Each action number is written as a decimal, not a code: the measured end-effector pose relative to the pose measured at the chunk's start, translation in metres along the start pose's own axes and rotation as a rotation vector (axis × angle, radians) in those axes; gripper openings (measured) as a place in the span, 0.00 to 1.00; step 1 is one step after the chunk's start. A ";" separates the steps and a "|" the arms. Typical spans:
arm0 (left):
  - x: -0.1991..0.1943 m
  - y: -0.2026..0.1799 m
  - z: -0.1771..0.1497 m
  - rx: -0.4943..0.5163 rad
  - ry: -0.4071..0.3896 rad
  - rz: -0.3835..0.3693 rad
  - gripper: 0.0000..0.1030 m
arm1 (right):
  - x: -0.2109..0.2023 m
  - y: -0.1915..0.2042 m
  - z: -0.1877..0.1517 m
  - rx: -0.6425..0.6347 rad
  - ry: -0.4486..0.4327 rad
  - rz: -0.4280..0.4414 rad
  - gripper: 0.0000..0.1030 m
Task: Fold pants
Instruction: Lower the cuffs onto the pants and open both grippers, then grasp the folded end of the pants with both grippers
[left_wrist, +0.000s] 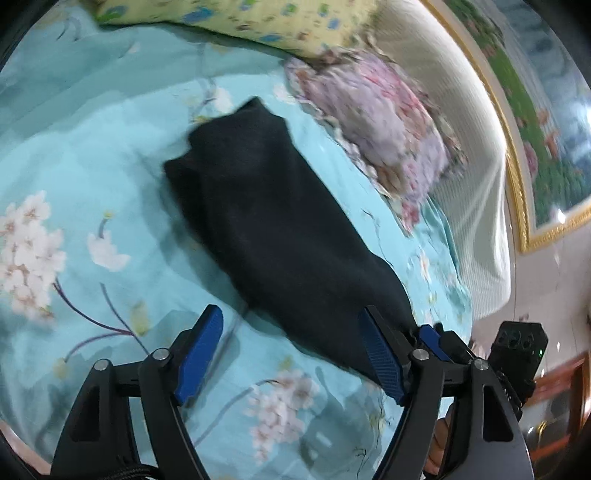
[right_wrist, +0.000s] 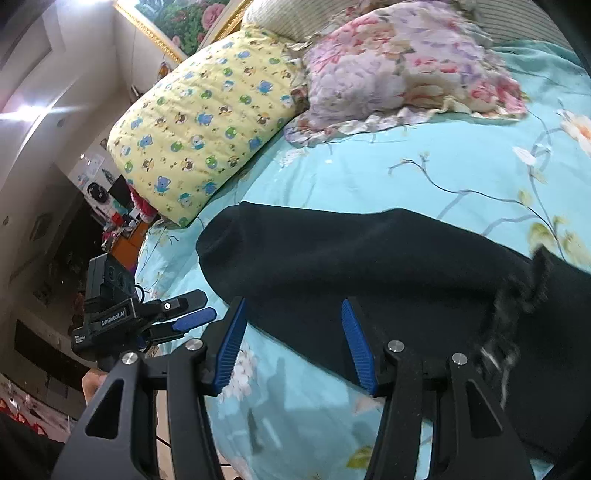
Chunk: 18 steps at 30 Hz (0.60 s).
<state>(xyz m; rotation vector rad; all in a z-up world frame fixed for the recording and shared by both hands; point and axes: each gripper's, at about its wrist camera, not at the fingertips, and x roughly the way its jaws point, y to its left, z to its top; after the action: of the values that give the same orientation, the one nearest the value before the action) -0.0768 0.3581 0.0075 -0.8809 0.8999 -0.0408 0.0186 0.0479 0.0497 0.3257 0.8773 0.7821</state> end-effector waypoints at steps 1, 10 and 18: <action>0.001 0.004 0.002 -0.016 0.001 0.007 0.75 | 0.004 0.002 0.003 -0.009 0.005 0.001 0.54; 0.013 0.022 0.018 -0.078 -0.017 0.073 0.75 | 0.047 0.019 0.041 -0.089 0.062 0.012 0.54; 0.020 0.030 0.032 -0.125 -0.038 0.053 0.76 | 0.099 0.034 0.079 -0.206 0.151 0.030 0.54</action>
<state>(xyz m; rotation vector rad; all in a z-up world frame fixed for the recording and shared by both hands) -0.0515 0.3910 -0.0168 -0.9702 0.8970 0.0790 0.1035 0.1476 0.0616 0.0991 0.9255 0.9252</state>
